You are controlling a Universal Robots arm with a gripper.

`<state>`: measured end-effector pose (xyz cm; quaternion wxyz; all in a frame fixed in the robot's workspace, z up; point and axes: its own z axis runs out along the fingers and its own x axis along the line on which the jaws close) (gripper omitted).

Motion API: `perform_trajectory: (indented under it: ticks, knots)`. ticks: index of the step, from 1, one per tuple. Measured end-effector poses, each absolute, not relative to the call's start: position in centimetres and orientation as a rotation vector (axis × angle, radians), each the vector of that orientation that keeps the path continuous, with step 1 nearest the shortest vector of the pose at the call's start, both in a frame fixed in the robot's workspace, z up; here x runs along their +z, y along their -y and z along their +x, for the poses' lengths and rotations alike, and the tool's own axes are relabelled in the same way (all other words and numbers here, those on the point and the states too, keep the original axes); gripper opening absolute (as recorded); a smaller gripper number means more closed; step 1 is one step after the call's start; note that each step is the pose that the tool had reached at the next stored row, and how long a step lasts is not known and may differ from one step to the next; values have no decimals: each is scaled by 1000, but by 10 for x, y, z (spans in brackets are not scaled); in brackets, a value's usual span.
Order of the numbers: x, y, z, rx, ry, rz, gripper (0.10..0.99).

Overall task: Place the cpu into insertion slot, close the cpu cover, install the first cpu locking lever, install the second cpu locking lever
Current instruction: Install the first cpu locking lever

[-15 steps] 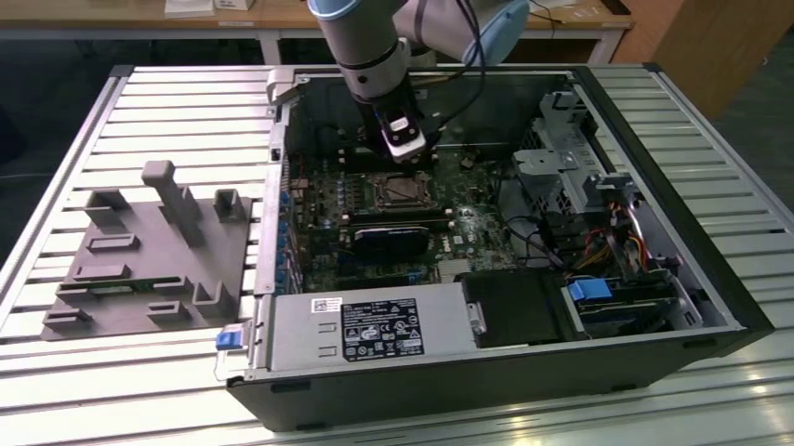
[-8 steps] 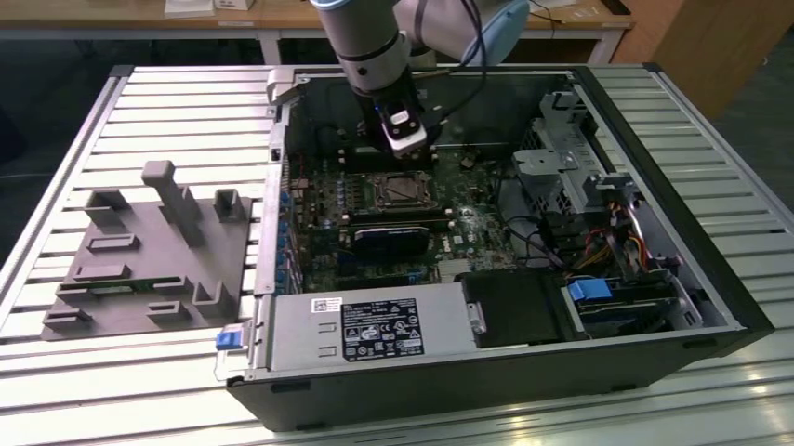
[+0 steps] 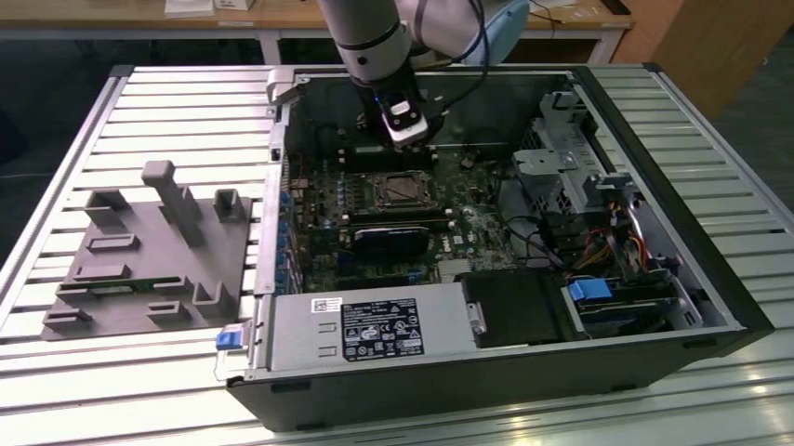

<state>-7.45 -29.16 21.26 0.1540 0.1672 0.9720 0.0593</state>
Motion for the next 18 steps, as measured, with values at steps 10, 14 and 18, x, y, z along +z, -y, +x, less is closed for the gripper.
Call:
perform_trajectory:
  ticks: [10, 14, 18]
  knots:
    - [212, 292, -69, 138, -2914, 507, 102]
    - [212, 292, -66, 124, -2958, 516, 102]
    - [212, 292, -66, 121, -2958, 516, 102]
